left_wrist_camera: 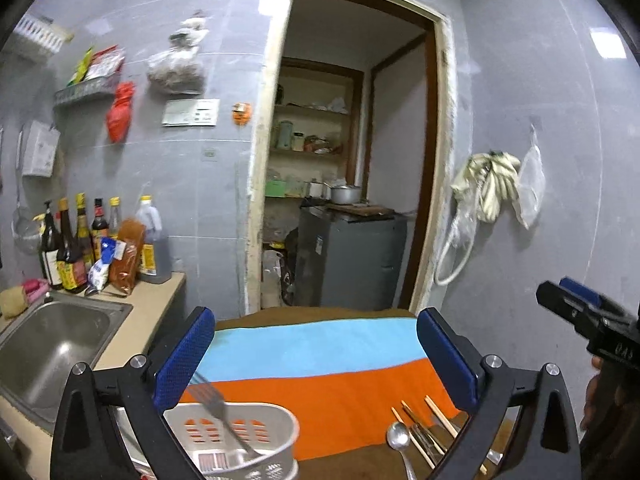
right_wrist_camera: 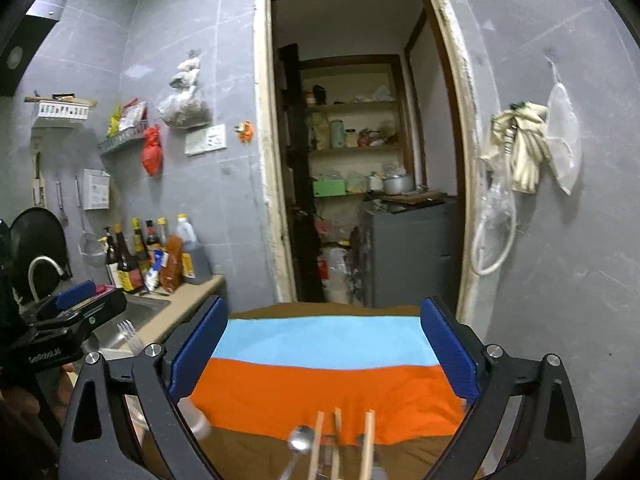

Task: Organize utensils
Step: 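Move both tools back over the remaining utensils on the cloth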

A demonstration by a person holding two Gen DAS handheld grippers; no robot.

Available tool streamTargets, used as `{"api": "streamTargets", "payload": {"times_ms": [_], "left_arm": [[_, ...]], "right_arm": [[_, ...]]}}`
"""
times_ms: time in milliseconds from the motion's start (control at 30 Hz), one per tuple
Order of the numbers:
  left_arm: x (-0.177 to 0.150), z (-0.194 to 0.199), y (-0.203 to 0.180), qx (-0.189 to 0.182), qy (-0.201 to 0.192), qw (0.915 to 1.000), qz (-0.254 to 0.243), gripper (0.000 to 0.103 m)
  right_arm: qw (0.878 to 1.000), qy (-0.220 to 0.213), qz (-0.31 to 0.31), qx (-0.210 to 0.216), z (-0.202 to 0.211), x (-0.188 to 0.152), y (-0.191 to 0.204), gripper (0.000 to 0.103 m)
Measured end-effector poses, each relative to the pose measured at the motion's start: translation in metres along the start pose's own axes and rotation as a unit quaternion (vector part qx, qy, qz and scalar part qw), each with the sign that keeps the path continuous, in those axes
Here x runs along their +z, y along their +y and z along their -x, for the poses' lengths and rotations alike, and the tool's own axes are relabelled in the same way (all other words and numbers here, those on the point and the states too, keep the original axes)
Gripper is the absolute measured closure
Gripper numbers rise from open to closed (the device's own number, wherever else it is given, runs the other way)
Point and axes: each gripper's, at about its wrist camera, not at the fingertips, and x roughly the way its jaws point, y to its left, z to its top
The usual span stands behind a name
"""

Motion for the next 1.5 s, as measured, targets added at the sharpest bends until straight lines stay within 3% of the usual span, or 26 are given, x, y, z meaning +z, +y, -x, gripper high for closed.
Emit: {"api": "streamTargets", "payload": {"times_ms": [400,667,767,967,1133,1233,1500], "left_arm": [[-0.059,-0.046,-0.056,-0.001,0.071,0.9974,-0.013,0.001],[-0.1,-0.089,-0.071,-0.016,0.153,0.9878,-0.023,0.001],[-0.111,-0.103,-0.071,-0.021,0.176,0.9839,-0.019,0.001],[-0.127,-0.125,-0.07,-0.031,0.205,0.9782,-0.006,0.003],[-0.141,-0.139,-0.069,-0.043,0.233,0.9714,0.006,0.013],[-0.147,-0.147,-0.07,-0.051,0.248,0.9674,0.009,0.016],[-0.153,-0.153,-0.068,-0.055,0.262,0.9633,0.018,0.017]], "right_arm": [[0.997,0.078,-0.016,-0.002,-0.047,-0.054,-0.073,0.008],[0.986,0.165,-0.029,0.016,-0.088,-0.106,-0.102,0.009],[0.98,0.197,-0.023,0.029,-0.097,-0.126,-0.104,0.014],[0.962,0.267,0.001,0.051,-0.111,-0.164,-0.099,0.034],[0.949,0.303,0.028,0.077,-0.118,-0.182,-0.088,0.044],[0.94,0.327,0.05,0.082,-0.124,-0.192,-0.08,0.044],[0.934,0.332,0.099,0.088,-0.133,-0.192,-0.059,0.044]]}}
